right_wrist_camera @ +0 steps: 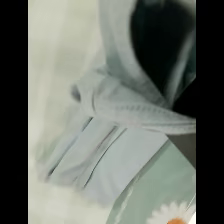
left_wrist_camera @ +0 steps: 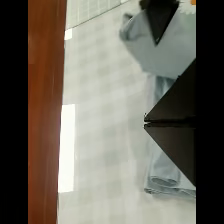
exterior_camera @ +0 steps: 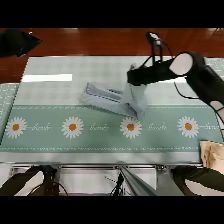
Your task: Fold the shirts.
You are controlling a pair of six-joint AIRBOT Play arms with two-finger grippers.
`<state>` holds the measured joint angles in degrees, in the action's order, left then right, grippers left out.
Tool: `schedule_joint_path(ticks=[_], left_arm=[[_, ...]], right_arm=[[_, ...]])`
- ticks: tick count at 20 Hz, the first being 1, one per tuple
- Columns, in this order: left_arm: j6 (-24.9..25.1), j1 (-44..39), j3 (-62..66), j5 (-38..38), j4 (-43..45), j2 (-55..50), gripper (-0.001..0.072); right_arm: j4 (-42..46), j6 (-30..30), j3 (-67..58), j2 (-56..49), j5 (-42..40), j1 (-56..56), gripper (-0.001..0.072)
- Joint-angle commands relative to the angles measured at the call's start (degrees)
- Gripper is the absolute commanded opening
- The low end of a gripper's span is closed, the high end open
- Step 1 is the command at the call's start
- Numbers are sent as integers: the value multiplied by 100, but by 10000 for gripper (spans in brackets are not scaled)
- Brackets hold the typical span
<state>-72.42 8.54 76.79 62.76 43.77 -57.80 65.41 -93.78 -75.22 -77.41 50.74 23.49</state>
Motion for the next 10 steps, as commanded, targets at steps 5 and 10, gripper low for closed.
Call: schedule_joint_path(ticks=[5,10], left_arm=[[-4,-52,-284,697,87,391,23],[0,-404,-1082,575,90,389,23]], right_arm=[[-1307,-17,-7,-970,-1652,774,15],[-2083,595,-74,-1051,-1945,964,378]])
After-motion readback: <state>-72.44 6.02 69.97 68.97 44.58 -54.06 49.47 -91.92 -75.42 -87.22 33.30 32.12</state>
